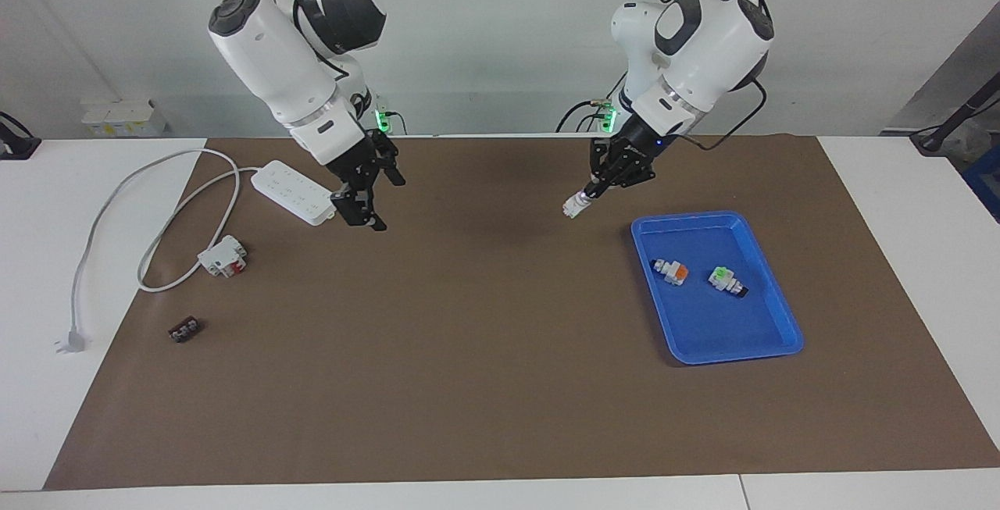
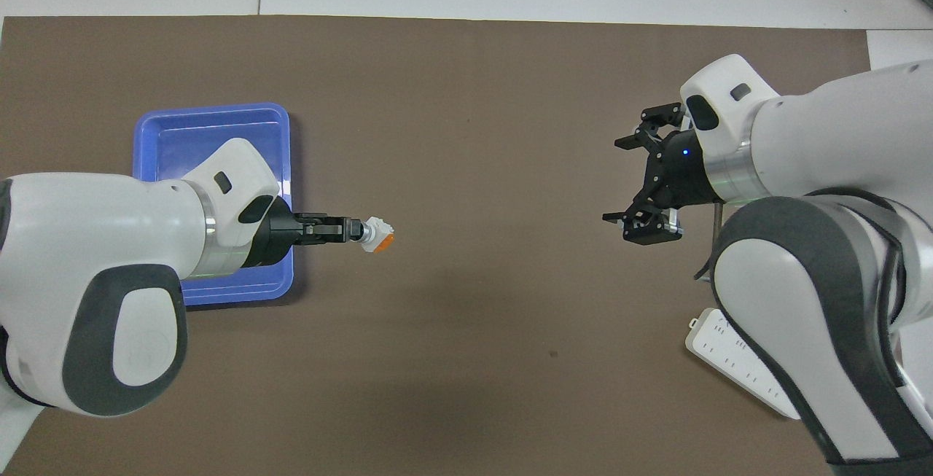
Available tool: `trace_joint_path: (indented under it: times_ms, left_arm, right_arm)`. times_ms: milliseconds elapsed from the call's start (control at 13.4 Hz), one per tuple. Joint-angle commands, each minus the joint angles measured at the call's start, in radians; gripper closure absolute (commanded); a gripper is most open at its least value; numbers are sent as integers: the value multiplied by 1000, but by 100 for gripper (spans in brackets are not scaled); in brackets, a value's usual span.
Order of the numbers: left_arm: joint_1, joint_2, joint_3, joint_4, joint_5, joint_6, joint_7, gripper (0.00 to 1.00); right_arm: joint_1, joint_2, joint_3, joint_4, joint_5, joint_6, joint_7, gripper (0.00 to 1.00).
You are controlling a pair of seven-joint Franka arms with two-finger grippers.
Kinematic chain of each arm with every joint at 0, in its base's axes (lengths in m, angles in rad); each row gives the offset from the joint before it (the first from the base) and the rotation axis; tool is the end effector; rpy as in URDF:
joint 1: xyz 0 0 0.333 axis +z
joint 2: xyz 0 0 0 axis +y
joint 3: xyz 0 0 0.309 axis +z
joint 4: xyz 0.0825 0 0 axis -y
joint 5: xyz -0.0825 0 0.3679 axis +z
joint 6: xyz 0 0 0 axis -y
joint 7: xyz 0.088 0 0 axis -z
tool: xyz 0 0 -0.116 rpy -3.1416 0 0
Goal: Turn and place switch with both arms
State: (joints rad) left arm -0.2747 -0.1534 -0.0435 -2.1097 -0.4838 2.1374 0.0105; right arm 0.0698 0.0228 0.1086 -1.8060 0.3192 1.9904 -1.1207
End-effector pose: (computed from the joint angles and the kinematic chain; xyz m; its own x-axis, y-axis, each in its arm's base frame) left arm 0.4824 -0.1846 0.4960 0.9889 -0.0731 0.1290 -0.1216 -0.8976 0.4238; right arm 0.5598 0.1228 0.5292 0.3496 0.8744 0.3366 0.9294 -0.3691 -0.0062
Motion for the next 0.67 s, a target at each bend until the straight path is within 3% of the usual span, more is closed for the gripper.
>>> trace_joint_path:
  times_ms: [0,149,298,595]
  left_arm:
    - [67,-25,-7,-38,137,-49,-26,100]
    - [123,-28,-7,-62,216,-51,-29,100]
    - [184,-12,-10,-99,328,-31,-30,100]
    - [282,61,-9,-101,352,-5,-33,100]
  right_arm:
    - [8,-6,-64,2,-45,7,137,0]
    - [4,0,-79,10,-106,8,238,0]
    - [8,-6,-96,25,-193,4,498,0]
    - [8,-9,-101,74,-301,-18,1006,0]
